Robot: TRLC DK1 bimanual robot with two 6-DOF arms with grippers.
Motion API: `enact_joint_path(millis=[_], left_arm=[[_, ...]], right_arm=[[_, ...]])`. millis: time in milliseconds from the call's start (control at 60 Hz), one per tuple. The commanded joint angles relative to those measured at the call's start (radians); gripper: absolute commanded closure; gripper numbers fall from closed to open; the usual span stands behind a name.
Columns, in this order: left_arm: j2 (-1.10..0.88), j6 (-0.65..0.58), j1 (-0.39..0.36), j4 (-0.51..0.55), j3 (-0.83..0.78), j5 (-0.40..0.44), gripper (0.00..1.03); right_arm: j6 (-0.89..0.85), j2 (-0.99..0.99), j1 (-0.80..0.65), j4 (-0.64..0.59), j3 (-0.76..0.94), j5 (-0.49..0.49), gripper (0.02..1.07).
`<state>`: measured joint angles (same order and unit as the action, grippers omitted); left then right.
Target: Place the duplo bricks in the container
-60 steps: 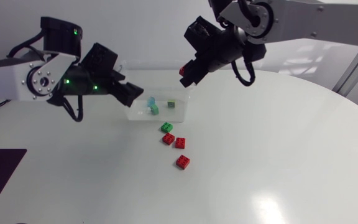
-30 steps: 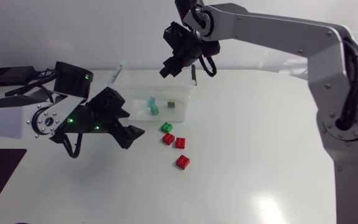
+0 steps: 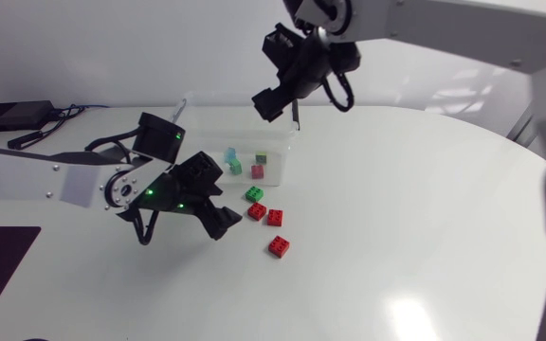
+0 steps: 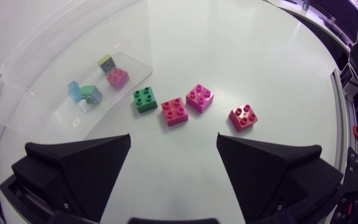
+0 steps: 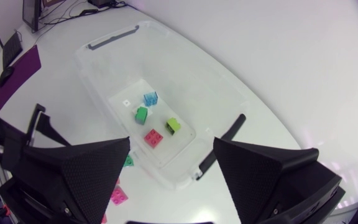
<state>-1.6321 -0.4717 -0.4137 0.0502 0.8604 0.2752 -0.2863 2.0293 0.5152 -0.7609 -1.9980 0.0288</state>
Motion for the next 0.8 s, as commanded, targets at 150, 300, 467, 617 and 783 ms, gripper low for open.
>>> enact_joint_path(millis=[150,300,467,617,783], left_arm=[[-0.135,0.018,-0.066,-0.038,0.095,-0.021,0.07],[-0.238,0.031,-0.079,-0.075,0.137,-0.034,0.07],[-0.299,0.048,-0.082,-0.116,0.161,-0.062,0.07],[-0.333,0.050,-0.083,-0.147,0.172,-0.082,0.07],[-0.368,0.058,-0.097,-0.161,0.195,-0.097,0.08]], right_arm=[[0.022,-0.322,0.019,0.097,0.439,0.002,0.07],[0.026,-0.423,0.040,0.149,0.651,0.002,0.07],[0.030,-0.480,0.059,0.189,0.798,0.002,0.07],[0.056,-0.480,0.106,0.219,0.892,0.006,0.07],[0.076,-0.429,0.157,0.256,0.961,0.019,0.07]])
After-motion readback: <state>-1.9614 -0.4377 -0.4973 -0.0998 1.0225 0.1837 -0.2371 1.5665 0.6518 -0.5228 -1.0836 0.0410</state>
